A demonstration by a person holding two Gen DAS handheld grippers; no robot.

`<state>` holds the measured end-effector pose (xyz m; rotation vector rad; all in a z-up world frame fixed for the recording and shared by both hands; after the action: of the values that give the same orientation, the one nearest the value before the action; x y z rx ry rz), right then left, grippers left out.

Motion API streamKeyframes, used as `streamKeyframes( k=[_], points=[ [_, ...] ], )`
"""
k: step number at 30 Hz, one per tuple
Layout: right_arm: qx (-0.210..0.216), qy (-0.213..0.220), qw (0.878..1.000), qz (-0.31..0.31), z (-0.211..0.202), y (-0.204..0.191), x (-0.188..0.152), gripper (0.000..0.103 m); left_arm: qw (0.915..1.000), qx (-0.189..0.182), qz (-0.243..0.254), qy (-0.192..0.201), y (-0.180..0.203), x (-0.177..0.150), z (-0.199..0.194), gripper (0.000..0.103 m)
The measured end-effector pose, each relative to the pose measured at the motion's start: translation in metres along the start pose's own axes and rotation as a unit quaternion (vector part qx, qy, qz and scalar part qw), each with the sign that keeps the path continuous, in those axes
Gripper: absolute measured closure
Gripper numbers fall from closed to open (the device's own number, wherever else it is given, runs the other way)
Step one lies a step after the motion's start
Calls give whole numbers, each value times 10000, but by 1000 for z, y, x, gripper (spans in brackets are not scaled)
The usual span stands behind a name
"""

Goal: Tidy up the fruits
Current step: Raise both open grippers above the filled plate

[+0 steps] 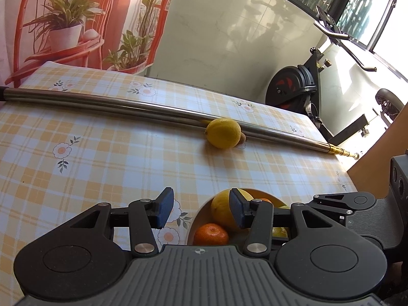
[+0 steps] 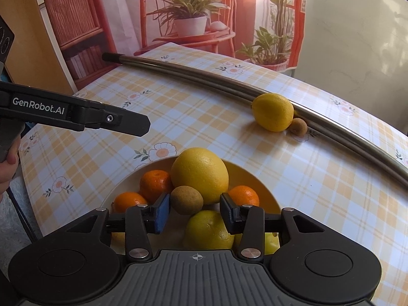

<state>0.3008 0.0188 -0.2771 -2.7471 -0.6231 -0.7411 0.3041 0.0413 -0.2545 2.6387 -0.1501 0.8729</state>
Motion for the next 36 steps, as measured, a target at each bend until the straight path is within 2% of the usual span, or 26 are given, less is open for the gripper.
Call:
streamKeyframes(
  k=[15, 28, 36],
  points=[
    [-92, -90, 9999, -6, 1, 2, -3, 48, 10000, -34, 43, -47, 1, 0, 3, 53],
    [-160, -4, 9999, 44, -3, 7, -3, 49, 10000, -32, 27, -58, 1, -1, 4, 53],
    [-322, 303, 9986, 295, -19, 28, 6, 49, 10000, -6, 6, -29, 0, 2, 4, 53]
  ],
)
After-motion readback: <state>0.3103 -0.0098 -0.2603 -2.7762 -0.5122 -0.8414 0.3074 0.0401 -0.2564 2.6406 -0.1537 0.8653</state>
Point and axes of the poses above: each gripper's, at about its wrist camera, not at the fingertips, and z roughly the way its jaws point, y to its right, x to its top, the point moved 8 cm from there along z, roughly the way its jaws point, and after that the axes turned 6 degrees about -y, right-handed, at the moved point
